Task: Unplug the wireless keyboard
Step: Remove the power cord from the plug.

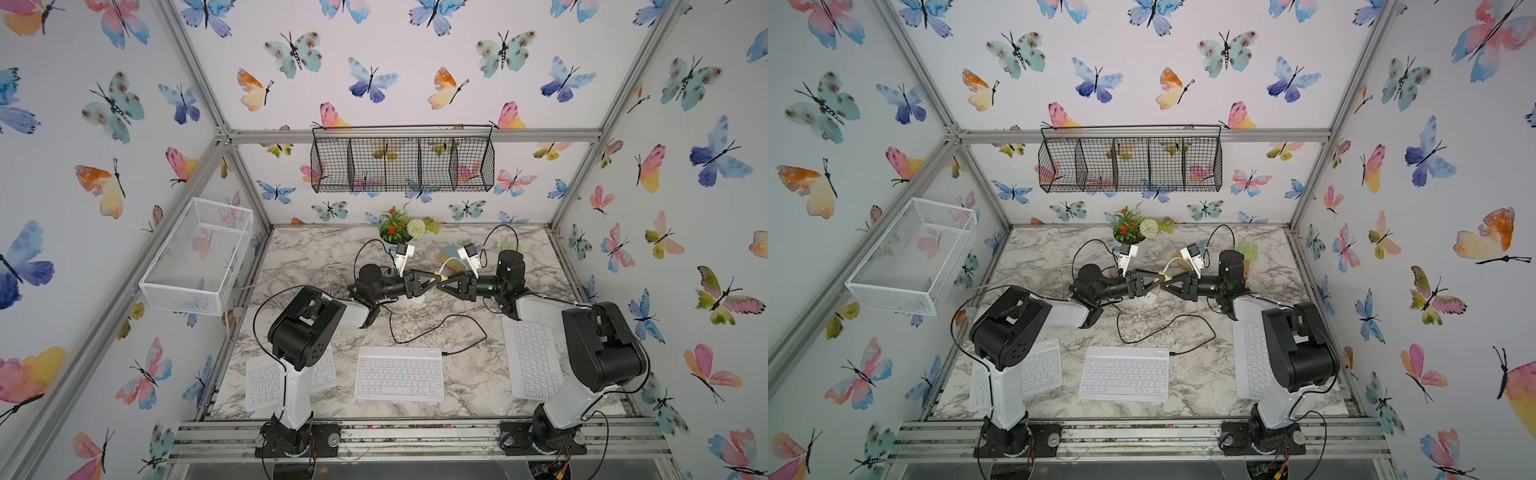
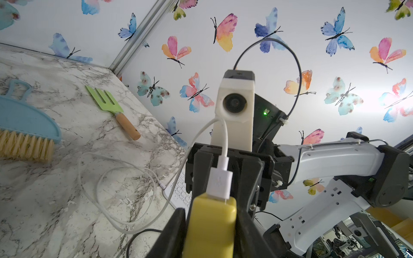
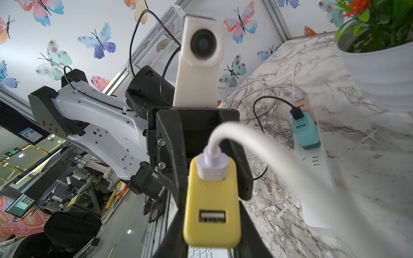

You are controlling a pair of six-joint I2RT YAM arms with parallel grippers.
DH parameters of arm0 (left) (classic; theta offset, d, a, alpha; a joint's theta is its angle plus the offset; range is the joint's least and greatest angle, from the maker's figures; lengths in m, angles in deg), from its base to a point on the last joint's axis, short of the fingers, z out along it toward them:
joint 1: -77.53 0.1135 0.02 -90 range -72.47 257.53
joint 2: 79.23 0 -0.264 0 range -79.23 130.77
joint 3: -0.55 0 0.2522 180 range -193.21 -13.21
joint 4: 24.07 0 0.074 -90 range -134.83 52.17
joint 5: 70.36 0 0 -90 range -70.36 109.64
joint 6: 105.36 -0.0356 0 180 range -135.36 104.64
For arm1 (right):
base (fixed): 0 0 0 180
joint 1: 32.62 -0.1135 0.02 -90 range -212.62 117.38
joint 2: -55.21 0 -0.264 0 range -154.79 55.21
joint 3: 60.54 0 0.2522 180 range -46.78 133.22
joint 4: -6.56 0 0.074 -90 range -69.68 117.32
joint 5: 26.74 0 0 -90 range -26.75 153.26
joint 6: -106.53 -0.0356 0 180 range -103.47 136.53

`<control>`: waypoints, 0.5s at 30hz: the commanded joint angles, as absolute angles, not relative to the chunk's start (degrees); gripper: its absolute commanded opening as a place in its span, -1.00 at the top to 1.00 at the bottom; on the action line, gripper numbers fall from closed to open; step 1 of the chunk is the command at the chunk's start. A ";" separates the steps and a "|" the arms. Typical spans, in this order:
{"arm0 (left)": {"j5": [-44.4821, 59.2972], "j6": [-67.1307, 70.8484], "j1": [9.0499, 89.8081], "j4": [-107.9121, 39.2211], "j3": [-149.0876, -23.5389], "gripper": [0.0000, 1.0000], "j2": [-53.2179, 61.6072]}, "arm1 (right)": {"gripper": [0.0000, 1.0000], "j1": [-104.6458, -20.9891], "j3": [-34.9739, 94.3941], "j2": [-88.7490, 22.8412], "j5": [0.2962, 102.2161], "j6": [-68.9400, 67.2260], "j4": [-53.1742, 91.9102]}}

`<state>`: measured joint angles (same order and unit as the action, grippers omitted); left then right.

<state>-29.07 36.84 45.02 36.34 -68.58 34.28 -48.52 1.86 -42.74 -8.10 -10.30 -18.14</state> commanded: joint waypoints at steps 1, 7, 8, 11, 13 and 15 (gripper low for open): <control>-32.10 38.04 44.74 40.48 -69.42 0.39 34.85 | 0.59 -48.70 1.56 -44.28 -9.07 -10.85 -20.18; -32.55 39.74 44.91 42.08 -69.58 0.68 36.40 | 0.57 -48.70 1.65 -44.79 -9.34 -10.84 -20.04; -32.66 39.83 44.87 42.01 -69.75 0.72 36.59 | 0.56 -48.70 1.65 -44.79 -9.19 -10.89 -19.90; -32.42 39.85 44.92 41.79 -69.73 0.85 36.66 | 0.42 -48.70 1.74 -44.51 -7.56 -10.72 -18.61; -32.02 39.83 45.26 41.47 -69.44 0.91 36.65 | 0.27 -48.70 1.69 -43.75 -5.56 -9.62 -16.57; -31.48 39.45 45.57 40.76 -69.13 0.96 36.61 | 0.16 -48.70 2.12 -42.66 -3.68 -7.34 -13.17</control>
